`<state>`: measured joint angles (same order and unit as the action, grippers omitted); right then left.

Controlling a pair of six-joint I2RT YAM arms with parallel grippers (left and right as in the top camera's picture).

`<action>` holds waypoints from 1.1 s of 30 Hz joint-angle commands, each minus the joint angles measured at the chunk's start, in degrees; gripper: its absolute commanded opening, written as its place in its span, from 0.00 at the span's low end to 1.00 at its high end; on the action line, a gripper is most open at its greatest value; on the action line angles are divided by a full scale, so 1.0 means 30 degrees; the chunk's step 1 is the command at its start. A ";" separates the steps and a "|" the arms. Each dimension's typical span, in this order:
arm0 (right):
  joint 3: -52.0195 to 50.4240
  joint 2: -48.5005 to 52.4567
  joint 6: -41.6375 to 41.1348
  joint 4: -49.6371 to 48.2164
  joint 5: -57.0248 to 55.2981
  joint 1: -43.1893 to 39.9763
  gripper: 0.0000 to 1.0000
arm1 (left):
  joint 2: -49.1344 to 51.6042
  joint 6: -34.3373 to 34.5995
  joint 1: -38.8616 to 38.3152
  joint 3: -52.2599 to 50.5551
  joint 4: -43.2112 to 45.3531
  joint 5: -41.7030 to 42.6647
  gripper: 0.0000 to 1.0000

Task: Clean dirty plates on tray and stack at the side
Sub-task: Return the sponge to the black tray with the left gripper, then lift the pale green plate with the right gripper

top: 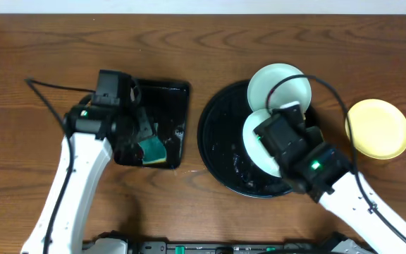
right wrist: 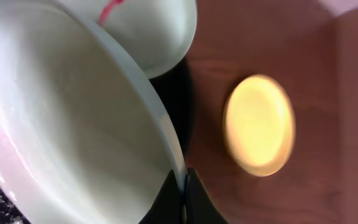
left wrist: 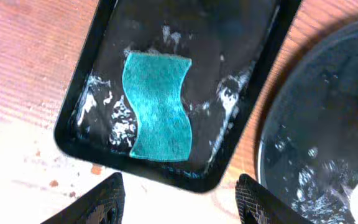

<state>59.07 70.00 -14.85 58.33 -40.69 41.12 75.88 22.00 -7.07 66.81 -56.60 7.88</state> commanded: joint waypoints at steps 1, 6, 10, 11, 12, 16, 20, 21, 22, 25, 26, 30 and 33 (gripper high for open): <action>0.0022 -0.0335 -0.0481 -0.0007 -0.3985 0.1894 0.01 | -0.1239 -0.0430 0.0044 0.0204 -0.0539 0.0678 0.59; 0.0022 -0.0342 -0.0481 0.0219 -0.6164 0.4408 0.01 | -0.2965 -0.0466 0.0044 0.0204 -0.1486 0.0670 0.67; 0.0022 -0.0342 -0.0481 0.0219 -0.7672 0.6339 0.01 | -0.3745 -0.0466 0.0051 0.0197 -0.1632 0.0663 0.79; 0.0022 -0.0342 -0.0481 0.0211 -0.8109 0.6623 0.01 | -0.3759 -0.0466 0.0051 0.0197 -0.1632 0.0663 0.80; 0.0022 -0.0342 -0.0481 0.0204 -0.8568 0.6841 0.01 | -0.3752 -0.0466 0.0051 0.0197 -0.1632 0.0663 0.80; 0.0022 -0.0342 -0.0474 0.0204 -1.0528 0.7533 0.01 | -0.3708 -0.0466 0.0051 0.0197 -0.1632 0.0663 0.81; 0.0022 -0.0342 -0.0474 0.0189 -1.0928 0.7796 0.01 | -0.3716 -0.0466 0.0051 0.0197 -0.1632 0.0663 0.82; 0.0029 -0.0342 -0.0474 0.0182 -1.0928 0.7817 0.01 | -0.3716 -0.0466 0.0051 0.0197 -0.1632 0.0663 0.82; 0.0022 -0.0342 -0.0474 0.0175 -1.0928 0.7832 0.01 | -0.3716 -0.0466 0.0051 0.0197 -0.1632 0.0663 0.82; 0.0022 -0.0342 -0.0474 0.0117 -1.0928 0.7825 0.01 | -0.3716 -0.0466 0.0051 0.0197 -0.1632 0.0663 0.82; 0.0022 -0.0342 -0.0474 0.0124 -1.0928 0.7825 0.01 | -0.3716 -0.0466 0.0051 0.0197 -0.1632 0.0663 0.82; 0.0022 -0.0342 -0.0474 0.0044 -1.0928 0.7825 0.01 | -0.3716 -0.0466 0.0044 0.0197 -0.1632 0.0663 0.82; 0.0029 -0.0342 -0.0474 0.0051 -1.0928 0.7825 0.01 | -0.3716 -0.0466 0.0051 0.0197 -0.1632 0.0663 0.82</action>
<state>59.07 69.84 -14.90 58.67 -70.54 64.01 64.77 20.95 -7.07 66.81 -61.32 9.17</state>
